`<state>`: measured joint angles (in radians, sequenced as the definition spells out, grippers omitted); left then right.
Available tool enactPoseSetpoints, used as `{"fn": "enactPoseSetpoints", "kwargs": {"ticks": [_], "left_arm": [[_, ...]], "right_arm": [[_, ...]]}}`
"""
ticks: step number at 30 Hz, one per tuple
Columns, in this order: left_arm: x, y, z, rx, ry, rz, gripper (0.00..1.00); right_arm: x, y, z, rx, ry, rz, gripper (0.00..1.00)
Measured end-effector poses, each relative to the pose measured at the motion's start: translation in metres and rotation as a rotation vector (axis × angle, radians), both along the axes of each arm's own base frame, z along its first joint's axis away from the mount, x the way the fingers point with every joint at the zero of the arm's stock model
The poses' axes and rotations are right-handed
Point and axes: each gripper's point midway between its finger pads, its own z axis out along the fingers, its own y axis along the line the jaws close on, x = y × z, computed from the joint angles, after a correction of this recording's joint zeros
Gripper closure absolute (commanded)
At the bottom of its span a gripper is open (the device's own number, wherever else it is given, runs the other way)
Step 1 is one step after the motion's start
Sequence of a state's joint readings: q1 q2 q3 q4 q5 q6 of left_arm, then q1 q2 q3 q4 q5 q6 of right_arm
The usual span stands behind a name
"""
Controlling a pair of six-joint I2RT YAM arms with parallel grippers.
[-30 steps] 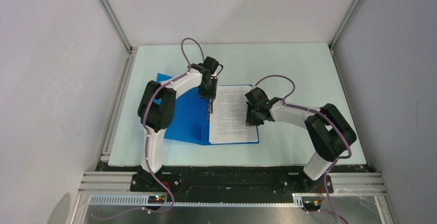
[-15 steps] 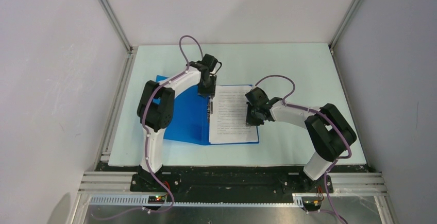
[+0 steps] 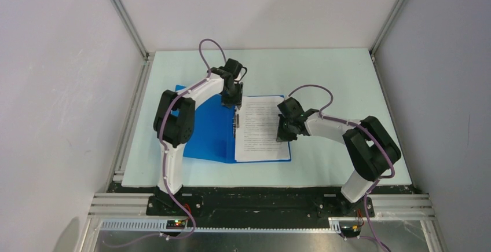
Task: Put the files into the folder
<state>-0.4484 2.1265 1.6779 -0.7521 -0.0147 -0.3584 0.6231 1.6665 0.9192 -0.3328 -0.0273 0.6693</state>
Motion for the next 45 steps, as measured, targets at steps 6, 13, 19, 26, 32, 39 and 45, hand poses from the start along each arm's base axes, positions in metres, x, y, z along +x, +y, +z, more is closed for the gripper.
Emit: {"fn": "enactPoseSetpoints", "kwargs": {"ticks": [6, 13, 19, 26, 32, 39, 45], "left_arm": [[-0.002, -0.002, -0.009, -0.003, 0.023, 0.004, 0.60], [-0.004, -0.001, -0.016, 0.009, 0.037, 0.025, 0.73], [-0.004, 0.000, -0.016, 0.009, 0.037, 0.035, 0.81], [-0.003, 0.000, -0.015, 0.009, 0.035, 0.042, 0.81], [-0.008, 0.002, 0.002, -0.005, 0.013, 0.048, 0.81], [-0.017, 0.007, 0.010, -0.005, 0.004, 0.049, 0.81], [-0.029, 0.011, 0.013, -0.009, 0.012, 0.044, 0.80]], "right_arm": [[0.000, 0.001, 0.000, 0.019, 0.012, -0.009, 0.91], [-0.001, 0.002, 0.000, 0.032, 0.018, -0.006, 0.92], [-0.002, 0.003, 0.000, 0.040, 0.025, -0.011, 0.93], [-0.001, 0.007, 0.000, 0.058, 0.031, -0.021, 0.93], [0.000, 0.009, 0.000, 0.069, 0.033, -0.031, 0.92], [0.002, 0.012, -0.001, 0.111, 0.038, -0.061, 0.91], [0.003, 0.012, -0.001, 0.120, 0.040, -0.076, 0.91]]}}
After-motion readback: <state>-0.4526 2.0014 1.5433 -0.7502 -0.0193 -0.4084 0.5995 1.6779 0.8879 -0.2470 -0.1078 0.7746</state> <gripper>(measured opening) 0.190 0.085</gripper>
